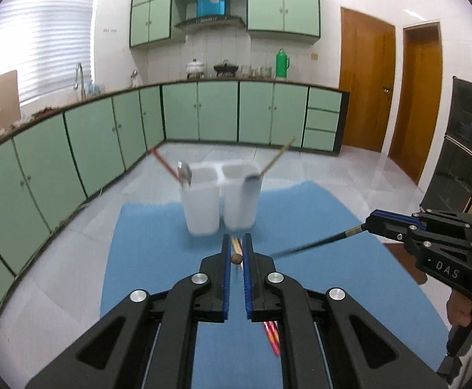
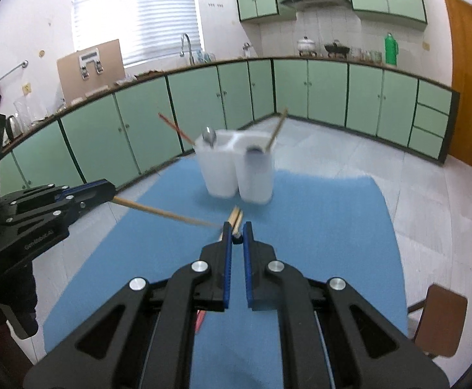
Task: Organize utensils
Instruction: 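Carry both chopsticks to the holder and lower them into it, then open both tools to release the chopsticks into the holder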
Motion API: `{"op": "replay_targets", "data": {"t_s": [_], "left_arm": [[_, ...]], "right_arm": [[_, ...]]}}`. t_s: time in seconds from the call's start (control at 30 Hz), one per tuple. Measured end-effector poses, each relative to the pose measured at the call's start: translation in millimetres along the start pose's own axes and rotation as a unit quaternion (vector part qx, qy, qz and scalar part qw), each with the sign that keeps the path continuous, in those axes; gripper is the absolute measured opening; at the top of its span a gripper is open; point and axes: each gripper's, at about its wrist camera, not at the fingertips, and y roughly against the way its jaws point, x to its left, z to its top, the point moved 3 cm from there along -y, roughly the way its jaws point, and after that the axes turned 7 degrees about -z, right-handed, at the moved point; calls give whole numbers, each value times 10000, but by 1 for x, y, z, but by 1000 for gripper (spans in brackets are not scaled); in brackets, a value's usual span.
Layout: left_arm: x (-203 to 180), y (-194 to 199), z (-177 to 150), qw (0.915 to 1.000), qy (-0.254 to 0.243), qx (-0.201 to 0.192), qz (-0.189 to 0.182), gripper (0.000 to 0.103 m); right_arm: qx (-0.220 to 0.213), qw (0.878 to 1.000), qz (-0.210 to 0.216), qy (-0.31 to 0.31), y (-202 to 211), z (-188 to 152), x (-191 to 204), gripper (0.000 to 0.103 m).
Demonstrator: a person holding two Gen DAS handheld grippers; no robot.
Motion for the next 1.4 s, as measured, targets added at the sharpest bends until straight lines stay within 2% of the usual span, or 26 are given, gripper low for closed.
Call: {"op": "replay_targets", "data": {"t_s": [0.33, 0.57, 0.8, 0.9, 1.1, 1.4], "left_arm": [[3, -10, 48, 9993, -217, -237, -213, 6], [7, 2, 90, 9970, -361, -646, -216, 6], [16, 10, 157, 9890, -474, -1399, -99, 6], [21, -2, 179, 9852, -524, -1634, 45, 6], [35, -54, 182, 9886, -411, -1442, 145, 6], [67, -121, 155, 9963, -109, -849, 94, 7]], "right_arm": [[-240, 9988, 56, 415, 1, 79, -1, 6], [-568, 9974, 260, 347, 8, 132, -12, 6], [-1261, 9916, 268, 59, 11, 198, -26, 6], [-1636, 9865, 64, 41, 2, 222, -31, 6], [-1705, 9853, -22, 20, -46, 236, -39, 6], [-872, 9961, -47, -84, -125, 208, -44, 7]]}}
